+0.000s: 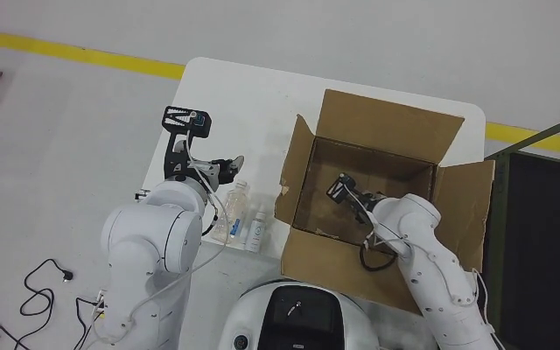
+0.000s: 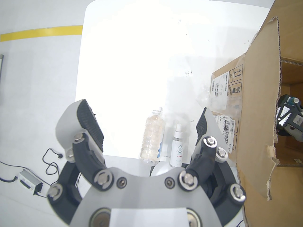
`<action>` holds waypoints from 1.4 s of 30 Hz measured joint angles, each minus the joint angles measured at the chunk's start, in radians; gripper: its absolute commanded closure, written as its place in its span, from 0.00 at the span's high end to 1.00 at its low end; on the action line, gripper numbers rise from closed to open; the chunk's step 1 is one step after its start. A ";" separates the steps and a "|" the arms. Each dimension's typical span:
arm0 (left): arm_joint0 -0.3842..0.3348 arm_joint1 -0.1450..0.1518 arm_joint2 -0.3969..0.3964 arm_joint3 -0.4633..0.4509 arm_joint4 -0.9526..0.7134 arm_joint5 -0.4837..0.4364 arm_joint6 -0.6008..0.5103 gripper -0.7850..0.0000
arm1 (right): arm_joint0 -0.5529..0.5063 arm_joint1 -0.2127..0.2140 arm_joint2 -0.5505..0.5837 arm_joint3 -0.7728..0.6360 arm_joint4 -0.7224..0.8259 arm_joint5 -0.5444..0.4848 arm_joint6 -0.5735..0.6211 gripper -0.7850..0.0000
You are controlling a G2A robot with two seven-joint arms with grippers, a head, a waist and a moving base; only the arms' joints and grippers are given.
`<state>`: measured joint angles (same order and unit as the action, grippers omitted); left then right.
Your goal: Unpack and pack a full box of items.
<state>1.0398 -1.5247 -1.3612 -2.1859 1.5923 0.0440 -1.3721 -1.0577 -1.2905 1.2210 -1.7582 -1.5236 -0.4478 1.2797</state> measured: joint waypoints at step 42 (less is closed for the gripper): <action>0.000 0.000 0.000 0.000 0.000 0.000 0.000 1.00 | -0.214 0.042 0.338 -0.592 0.008 0.080 -0.209 0.00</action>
<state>1.0398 -1.5247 -1.3612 -2.1859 1.5923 0.0440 -1.3721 -1.2719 -1.2484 1.5589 -2.3500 -1.5161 -0.3679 1.0711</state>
